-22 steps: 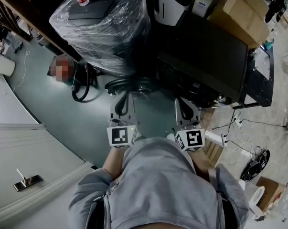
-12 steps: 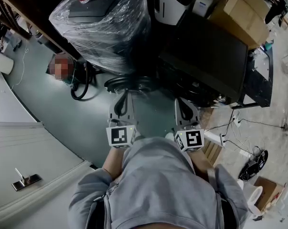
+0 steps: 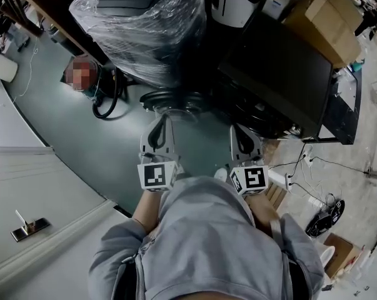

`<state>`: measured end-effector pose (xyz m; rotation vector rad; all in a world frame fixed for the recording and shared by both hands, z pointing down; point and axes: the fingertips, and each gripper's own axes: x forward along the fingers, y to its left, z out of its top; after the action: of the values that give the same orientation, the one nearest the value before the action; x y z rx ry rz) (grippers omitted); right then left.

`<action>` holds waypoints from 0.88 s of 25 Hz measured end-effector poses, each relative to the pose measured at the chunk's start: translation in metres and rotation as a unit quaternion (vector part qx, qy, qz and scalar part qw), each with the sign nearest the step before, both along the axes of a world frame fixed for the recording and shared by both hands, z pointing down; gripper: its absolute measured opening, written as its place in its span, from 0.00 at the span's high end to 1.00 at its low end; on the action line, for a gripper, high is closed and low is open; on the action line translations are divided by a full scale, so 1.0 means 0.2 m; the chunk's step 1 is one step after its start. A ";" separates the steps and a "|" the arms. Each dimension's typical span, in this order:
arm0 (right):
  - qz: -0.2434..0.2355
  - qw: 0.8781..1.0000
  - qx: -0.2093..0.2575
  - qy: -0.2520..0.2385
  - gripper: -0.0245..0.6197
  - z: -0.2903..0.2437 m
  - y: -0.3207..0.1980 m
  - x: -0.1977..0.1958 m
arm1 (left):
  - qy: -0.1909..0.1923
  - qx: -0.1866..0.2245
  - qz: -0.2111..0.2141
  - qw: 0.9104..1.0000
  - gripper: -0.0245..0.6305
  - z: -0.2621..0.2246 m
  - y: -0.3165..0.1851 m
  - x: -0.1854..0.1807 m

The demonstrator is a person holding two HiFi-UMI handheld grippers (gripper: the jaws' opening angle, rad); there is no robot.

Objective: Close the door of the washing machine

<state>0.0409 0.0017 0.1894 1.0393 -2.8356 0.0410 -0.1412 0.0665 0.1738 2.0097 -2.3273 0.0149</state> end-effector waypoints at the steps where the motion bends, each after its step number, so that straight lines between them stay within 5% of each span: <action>1: -0.003 1.000 -0.003 0.002 0.96 0.01 0.00 -0.03 | 0.000 -0.001 -0.002 1.000 0.96 0.01 0.01 -0.03; 22: -0.097 0.990 -0.063 0.078 0.94 0.32 -0.21 -0.63 | 0.010 -0.032 -0.050 0.998 0.96 0.20 0.14 -0.60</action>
<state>-0.0842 -0.0411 0.2526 0.7048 -2.7367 0.1134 -0.2613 0.0935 0.2147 1.8541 -2.3805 0.0636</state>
